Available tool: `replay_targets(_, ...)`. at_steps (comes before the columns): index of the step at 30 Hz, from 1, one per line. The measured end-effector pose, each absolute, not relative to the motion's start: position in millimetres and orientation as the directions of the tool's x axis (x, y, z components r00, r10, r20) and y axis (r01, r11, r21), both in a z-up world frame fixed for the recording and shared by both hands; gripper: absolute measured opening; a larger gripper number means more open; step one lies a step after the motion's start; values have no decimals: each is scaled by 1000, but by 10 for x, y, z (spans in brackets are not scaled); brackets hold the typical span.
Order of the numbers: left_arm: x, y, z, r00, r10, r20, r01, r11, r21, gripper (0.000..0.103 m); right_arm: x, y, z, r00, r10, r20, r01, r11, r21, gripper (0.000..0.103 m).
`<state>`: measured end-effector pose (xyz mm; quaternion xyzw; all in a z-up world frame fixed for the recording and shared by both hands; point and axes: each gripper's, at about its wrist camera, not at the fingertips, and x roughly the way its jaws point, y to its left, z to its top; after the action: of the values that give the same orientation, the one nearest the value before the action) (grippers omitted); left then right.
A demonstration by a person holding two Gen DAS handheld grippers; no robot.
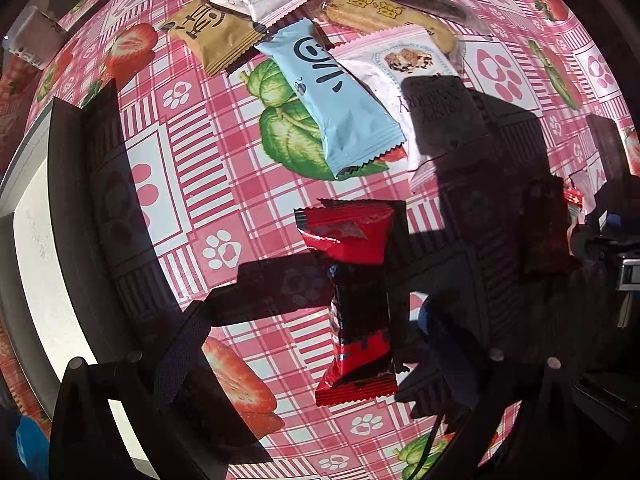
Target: Organize snacks
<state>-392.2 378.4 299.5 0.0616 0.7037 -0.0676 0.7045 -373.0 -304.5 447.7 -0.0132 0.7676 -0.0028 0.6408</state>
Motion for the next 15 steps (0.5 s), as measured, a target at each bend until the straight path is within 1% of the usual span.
replay_targets(5, -3840, 3940, 2789, 12, -15, -1000, 184, 983, -13, 103, -3732, -3047, 4482, -178, -23, -984, -14, 1000, -21, 103)
replay_targets(15, -3845, 4017, 2705, -7, -13, -1000, 125, 992, -14, 103, -3740, -3046, 4484, -180, -24, -983, -13, 1000, -22, 103)
